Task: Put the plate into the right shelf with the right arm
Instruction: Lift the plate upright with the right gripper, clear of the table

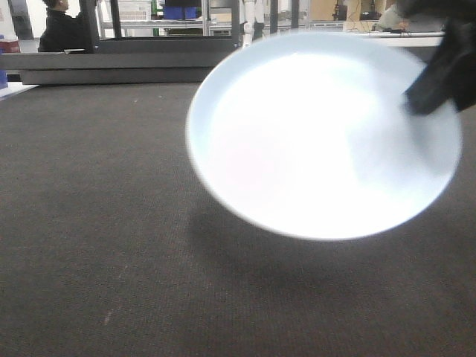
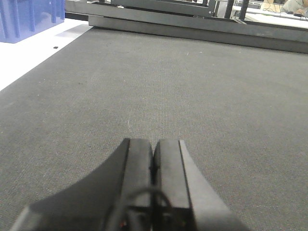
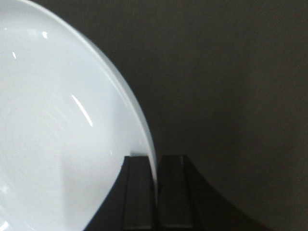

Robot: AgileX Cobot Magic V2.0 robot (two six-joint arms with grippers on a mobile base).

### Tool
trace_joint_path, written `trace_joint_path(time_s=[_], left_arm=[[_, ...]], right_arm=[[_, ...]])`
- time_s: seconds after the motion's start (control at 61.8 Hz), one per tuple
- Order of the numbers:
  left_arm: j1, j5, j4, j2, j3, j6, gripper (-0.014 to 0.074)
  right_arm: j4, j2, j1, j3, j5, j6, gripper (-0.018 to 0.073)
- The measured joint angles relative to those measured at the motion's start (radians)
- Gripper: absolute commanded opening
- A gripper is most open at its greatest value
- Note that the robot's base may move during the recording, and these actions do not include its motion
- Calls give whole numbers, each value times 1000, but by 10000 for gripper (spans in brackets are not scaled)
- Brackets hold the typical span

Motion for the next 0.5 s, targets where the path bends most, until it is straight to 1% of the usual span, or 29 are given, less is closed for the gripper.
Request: trace_joint_path(time_s=[0.097,0.13,0.275,0.372,0.502], left_arm=[[0,0,0,0,0,0,-128],[0,0,0,0,0,0,-128],[0,0,0,0,0,0,-128],[0,0,0,0,0,0,-128],[0,0,0,0,0,0,-128]], right_arm=[[33,-107,-84,76,-86,-106,55],[54,-155,-124,107,-116,-149,55],[134,-294,-253,196,-235,-337,55],[158,-359,-304,238,-293,-420,55],[168,-444,-325,262,-317,-453,55]])
